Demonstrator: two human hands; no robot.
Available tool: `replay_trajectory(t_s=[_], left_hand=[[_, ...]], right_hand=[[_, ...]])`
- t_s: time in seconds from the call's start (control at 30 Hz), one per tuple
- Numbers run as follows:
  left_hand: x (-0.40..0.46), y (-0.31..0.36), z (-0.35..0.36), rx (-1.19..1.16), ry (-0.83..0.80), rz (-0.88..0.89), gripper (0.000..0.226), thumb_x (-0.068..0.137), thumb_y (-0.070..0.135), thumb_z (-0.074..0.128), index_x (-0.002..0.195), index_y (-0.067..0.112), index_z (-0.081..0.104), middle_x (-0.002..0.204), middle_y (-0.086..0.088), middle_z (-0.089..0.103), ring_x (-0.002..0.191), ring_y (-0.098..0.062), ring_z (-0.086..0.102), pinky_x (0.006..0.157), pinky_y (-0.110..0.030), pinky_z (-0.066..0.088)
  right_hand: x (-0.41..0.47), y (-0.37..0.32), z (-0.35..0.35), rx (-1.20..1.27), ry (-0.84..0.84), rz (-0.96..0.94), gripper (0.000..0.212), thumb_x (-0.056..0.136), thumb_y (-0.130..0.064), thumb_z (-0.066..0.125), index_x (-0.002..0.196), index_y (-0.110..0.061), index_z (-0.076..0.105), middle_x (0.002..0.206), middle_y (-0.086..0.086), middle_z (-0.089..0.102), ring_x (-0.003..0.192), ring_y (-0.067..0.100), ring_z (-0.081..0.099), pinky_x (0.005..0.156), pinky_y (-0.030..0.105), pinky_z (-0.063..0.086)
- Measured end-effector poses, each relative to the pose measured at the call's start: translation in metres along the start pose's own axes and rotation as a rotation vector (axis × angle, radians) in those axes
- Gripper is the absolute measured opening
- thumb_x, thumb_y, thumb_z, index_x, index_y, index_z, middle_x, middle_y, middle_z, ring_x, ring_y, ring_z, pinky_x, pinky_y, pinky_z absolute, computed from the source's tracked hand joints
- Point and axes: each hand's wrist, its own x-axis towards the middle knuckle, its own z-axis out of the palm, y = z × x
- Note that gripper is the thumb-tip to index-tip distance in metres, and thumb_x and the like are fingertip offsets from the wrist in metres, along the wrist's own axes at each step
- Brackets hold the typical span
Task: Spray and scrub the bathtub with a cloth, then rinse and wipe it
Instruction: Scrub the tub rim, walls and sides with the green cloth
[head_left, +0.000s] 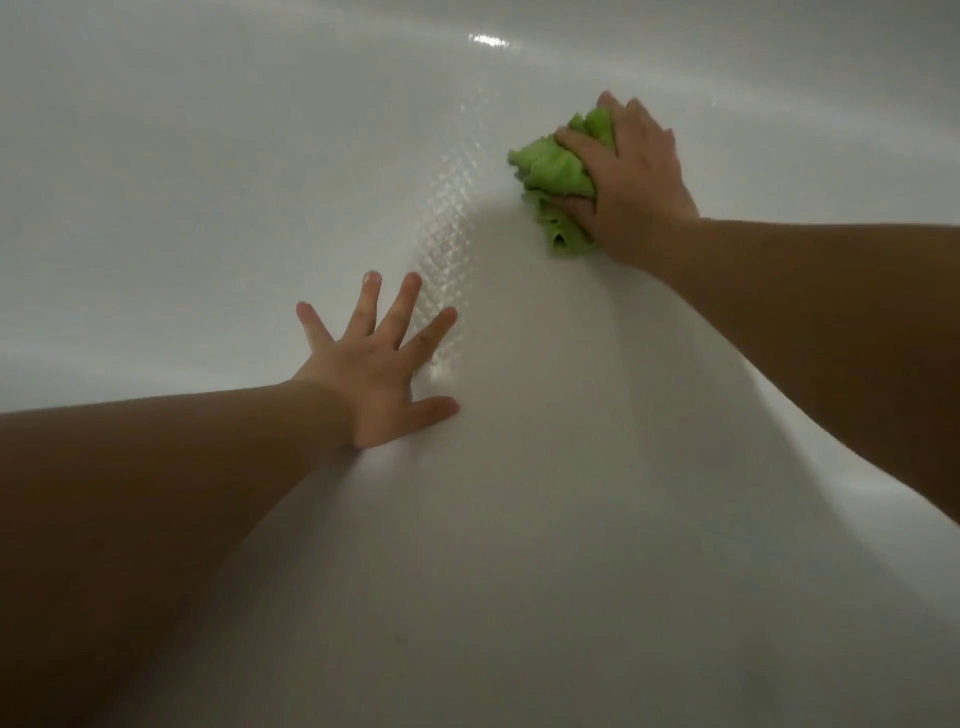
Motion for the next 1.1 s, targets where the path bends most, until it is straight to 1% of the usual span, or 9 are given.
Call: replay_trajectory(t_s=[0.1, 0.3, 0.4, 0.53, 0.6, 0.73, 0.9, 1.03, 1.1], left_hand=[[0.004, 0.002, -0.002, -0.005, 0.025, -0.011, 0.098, 0.075, 0.097, 0.008, 0.148, 0.049, -0.038, 0.158, 0.002, -0.048, 0.148, -0.034, -0.040, 0.108, -0.085, 0.000], [0.011, 0.013, 0.003, -0.030, 0.137, -0.059, 0.105, 0.072, 0.102, 0.007, 0.149, 0.046, -0.037, 0.162, 0.001, -0.042, 0.150, -0.034, -0.038, 0.110, -0.083, -0.001], [0.015, 0.019, 0.005, -0.063, 0.178, -0.083, 0.107, 0.072, 0.102, 0.009, 0.149, 0.044, -0.037, 0.163, -0.001, -0.041, 0.149, -0.035, -0.038, 0.113, -0.079, -0.006], [0.021, 0.022, 0.006, -0.065, 0.244, -0.076, 0.105, 0.076, 0.100, 0.006, 0.154, 0.041, -0.033, 0.164, -0.004, -0.038, 0.150, -0.034, -0.036, 0.118, -0.074, -0.008], [0.023, 0.023, 0.005, -0.060, 0.261, -0.066, 0.104, 0.078, 0.099, 0.005, 0.156, 0.039, -0.030, 0.166, -0.005, -0.036, 0.151, -0.034, -0.034, 0.119, -0.072, -0.007], [0.026, 0.024, 0.004, -0.060, 0.286, -0.065, 0.104, 0.080, 0.097, 0.005, 0.160, 0.036, -0.022, 0.167, -0.005, -0.032, 0.153, -0.033, -0.030, 0.120, -0.071, -0.005], [0.030, 0.028, 0.006, -0.072, 0.326, -0.060, 0.104, 0.084, 0.094, 0.011, 0.164, 0.031, -0.012, 0.170, -0.007, -0.021, 0.156, -0.033, -0.023, 0.121, -0.070, -0.003], [0.034, 0.028, 0.007, -0.056, 0.339, -0.053, 0.105, 0.085, 0.093, 0.012, 0.164, 0.029, -0.011, 0.171, -0.007, -0.019, 0.157, -0.032, -0.022, 0.122, -0.069, -0.002], [0.037, 0.030, 0.006, -0.043, 0.341, -0.053, 0.106, 0.084, 0.094, 0.011, 0.164, 0.029, -0.014, 0.170, -0.006, -0.022, 0.156, -0.031, -0.023, 0.122, -0.069, -0.002]], right_hand=[[-0.038, -0.023, 0.019, 0.040, -0.002, -0.107, 0.077, 0.093, -0.074, 0.040, 0.158, -0.032, 0.032, 0.165, 0.019, 0.029, 0.149, 0.049, 0.027, 0.119, 0.067, 0.025], [-0.108, -0.017, 0.034, 0.008, -0.115, -0.607, 0.071, 0.097, -0.072, 0.042, 0.155, -0.030, 0.047, 0.164, 0.012, 0.037, 0.149, 0.041, 0.035, 0.120, 0.056, 0.026], [-0.025, 0.028, 0.013, -0.092, 0.030, -0.405, 0.068, 0.096, -0.068, 0.046, 0.150, -0.027, 0.052, 0.158, 0.019, 0.043, 0.142, 0.047, 0.041, 0.115, 0.056, 0.033], [0.038, 0.058, -0.027, -0.056, 0.094, -0.110, 0.070, 0.100, -0.057, 0.053, 0.161, -0.028, 0.032, 0.171, 0.013, 0.013, 0.157, 0.041, 0.010, 0.126, 0.059, 0.010], [0.023, 0.045, -0.016, -0.071, 0.133, -0.092, 0.070, 0.097, -0.050, 0.059, 0.159, -0.027, 0.036, 0.168, 0.013, 0.021, 0.154, 0.044, 0.020, 0.123, 0.061, 0.019], [-0.092, 0.005, 0.024, 0.036, 0.044, -0.440, 0.071, 0.089, -0.054, 0.067, 0.151, -0.024, 0.052, 0.159, 0.015, 0.042, 0.144, 0.046, 0.038, 0.116, 0.058, 0.031], [-0.150, 0.013, 0.036, 0.052, -0.147, -0.740, 0.063, 0.094, -0.054, 0.065, 0.151, -0.030, 0.053, 0.162, 0.009, 0.041, 0.149, 0.038, 0.036, 0.122, 0.054, 0.025], [-0.042, 0.082, 0.002, -0.053, -0.002, -0.332, 0.060, 0.095, -0.046, 0.067, 0.150, -0.030, 0.052, 0.156, 0.017, 0.045, 0.142, 0.046, 0.042, 0.116, 0.057, 0.035], [-0.008, 0.110, -0.023, -0.049, 0.067, -0.126, 0.068, 0.095, -0.052, 0.062, 0.156, -0.032, 0.039, 0.165, 0.017, 0.029, 0.150, 0.046, 0.027, 0.122, 0.058, 0.024]])
